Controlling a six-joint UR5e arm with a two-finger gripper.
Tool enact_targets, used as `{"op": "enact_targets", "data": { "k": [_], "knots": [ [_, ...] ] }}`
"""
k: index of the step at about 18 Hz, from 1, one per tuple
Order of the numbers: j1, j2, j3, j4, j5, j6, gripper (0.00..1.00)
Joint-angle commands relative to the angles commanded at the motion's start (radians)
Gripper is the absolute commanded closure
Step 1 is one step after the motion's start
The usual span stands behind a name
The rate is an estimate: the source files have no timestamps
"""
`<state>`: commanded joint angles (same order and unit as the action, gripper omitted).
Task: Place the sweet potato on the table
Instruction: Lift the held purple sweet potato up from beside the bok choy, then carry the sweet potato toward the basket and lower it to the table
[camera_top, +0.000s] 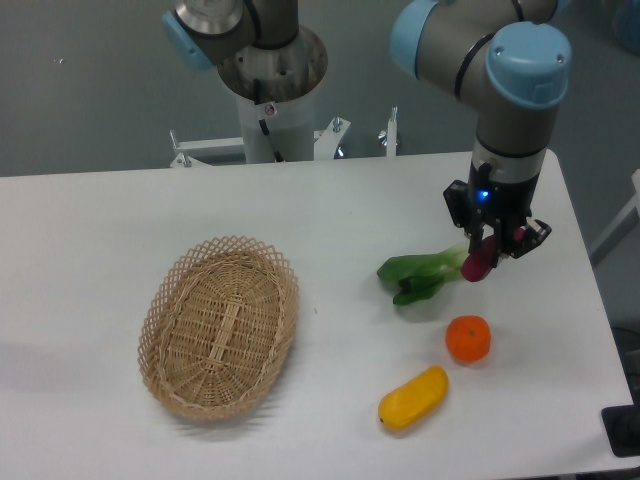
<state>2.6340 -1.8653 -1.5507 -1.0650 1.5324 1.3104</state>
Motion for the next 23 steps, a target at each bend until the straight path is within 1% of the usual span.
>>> {"op": "enact_targets", "data": {
  "k": [2,3,6,8,11,13,16,19,20,21,23],
  "knots": [
    [-0.029,-0.002,-0.044,0.095,0.002,-0.064,0.86],
    [-0.041,-0.002,-0.071,0.132,0.002,-0.104,0.86],
    [-0.087,-0.017,-0.141,0.226,0.003,-0.279,0.86],
    [-0.118,-0.032,-0.166,0.272,0.005,-0.344,0.86],
    [-0.155,-0.057,-0.187,0.286,0.009,-0.428,0.85],
    [-0.186,-0.090,-0.190,0.298,0.011,-0.500,0.85],
    [-0.221,-0.133,-0.200,0.312,0.012,-0.569,0.85],
    [-0.230,-0.150,-0.229,0.316,0.029,-0.574,0.85],
    [-0.239,-0.158,-0.232,0.319,0.044,-0.574,0.85],
    [-0.256,-0.172,-0.235,0.338,0.066,-0.571,0.85],
    [-0.262,-0.186,-0.235,0.343,0.077,-0.563,0.84]
  ]
}}
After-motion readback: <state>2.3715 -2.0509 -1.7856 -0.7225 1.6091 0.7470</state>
